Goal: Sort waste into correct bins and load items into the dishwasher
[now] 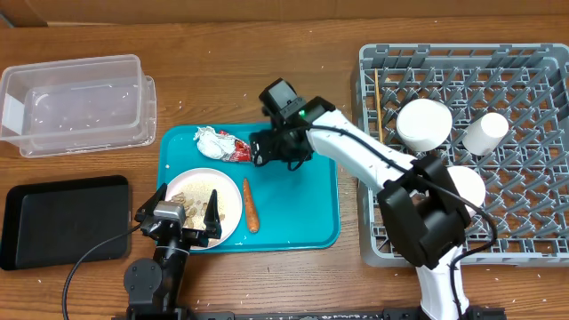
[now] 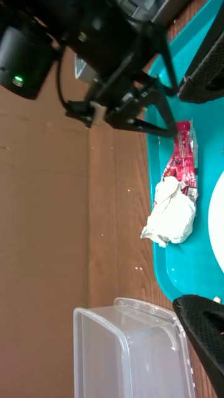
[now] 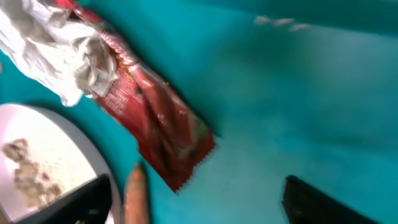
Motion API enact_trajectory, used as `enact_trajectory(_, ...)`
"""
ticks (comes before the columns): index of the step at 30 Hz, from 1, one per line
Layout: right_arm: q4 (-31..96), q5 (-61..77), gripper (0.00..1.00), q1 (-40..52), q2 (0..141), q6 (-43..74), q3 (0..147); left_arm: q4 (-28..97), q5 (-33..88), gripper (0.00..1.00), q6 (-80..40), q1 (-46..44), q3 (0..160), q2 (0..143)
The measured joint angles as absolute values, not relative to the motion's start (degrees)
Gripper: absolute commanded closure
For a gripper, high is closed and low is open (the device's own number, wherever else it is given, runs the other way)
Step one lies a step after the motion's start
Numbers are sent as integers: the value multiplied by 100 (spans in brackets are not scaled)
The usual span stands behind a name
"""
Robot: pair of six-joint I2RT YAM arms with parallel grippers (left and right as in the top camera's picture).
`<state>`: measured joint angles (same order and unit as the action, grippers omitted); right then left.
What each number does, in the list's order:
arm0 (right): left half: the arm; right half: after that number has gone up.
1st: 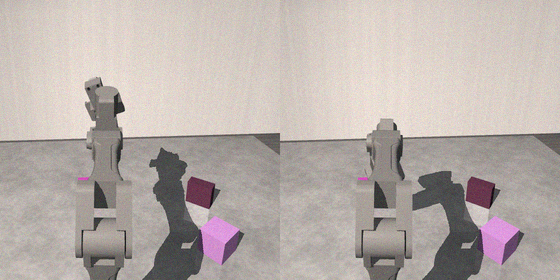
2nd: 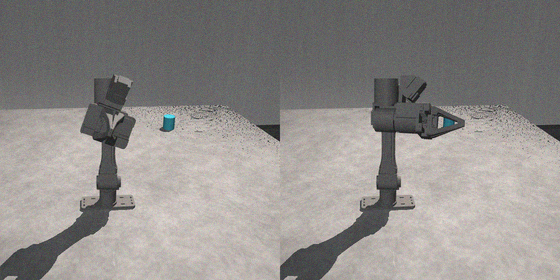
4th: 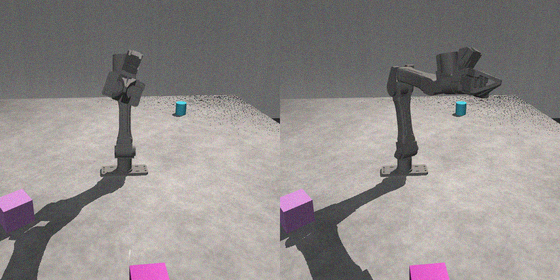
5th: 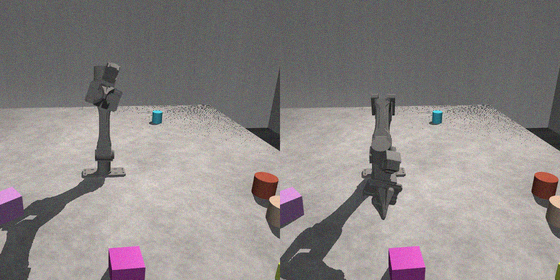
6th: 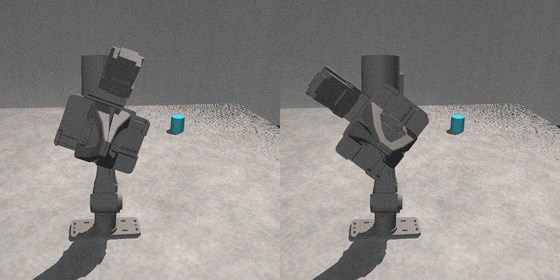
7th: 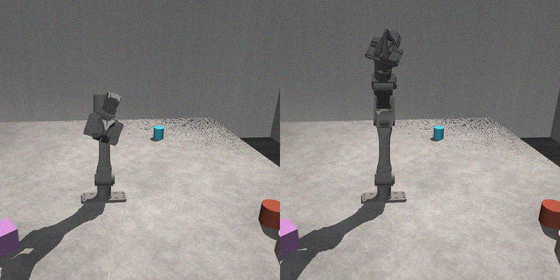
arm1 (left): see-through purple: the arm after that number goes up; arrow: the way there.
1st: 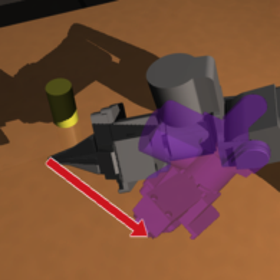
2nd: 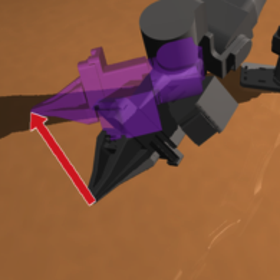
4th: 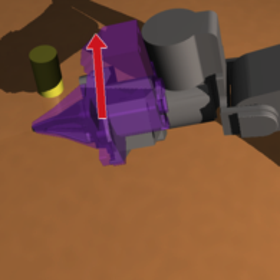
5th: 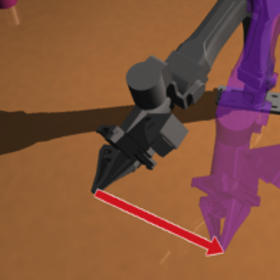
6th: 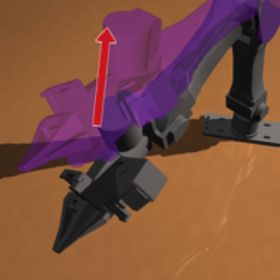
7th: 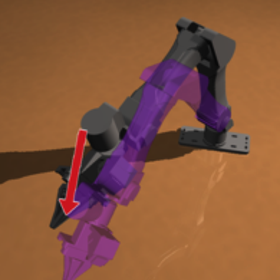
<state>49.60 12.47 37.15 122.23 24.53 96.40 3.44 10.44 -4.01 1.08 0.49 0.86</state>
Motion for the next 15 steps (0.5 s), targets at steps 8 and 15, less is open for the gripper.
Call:
enact_trajectory(8,6141,141,0,2980,11203,2416,10554,344,1044,0,-401,108,49,86)
enact_trajectory(15,6497,-386,0,1273,10289,2416,10910,344,1046,0,-403,108,49,86)
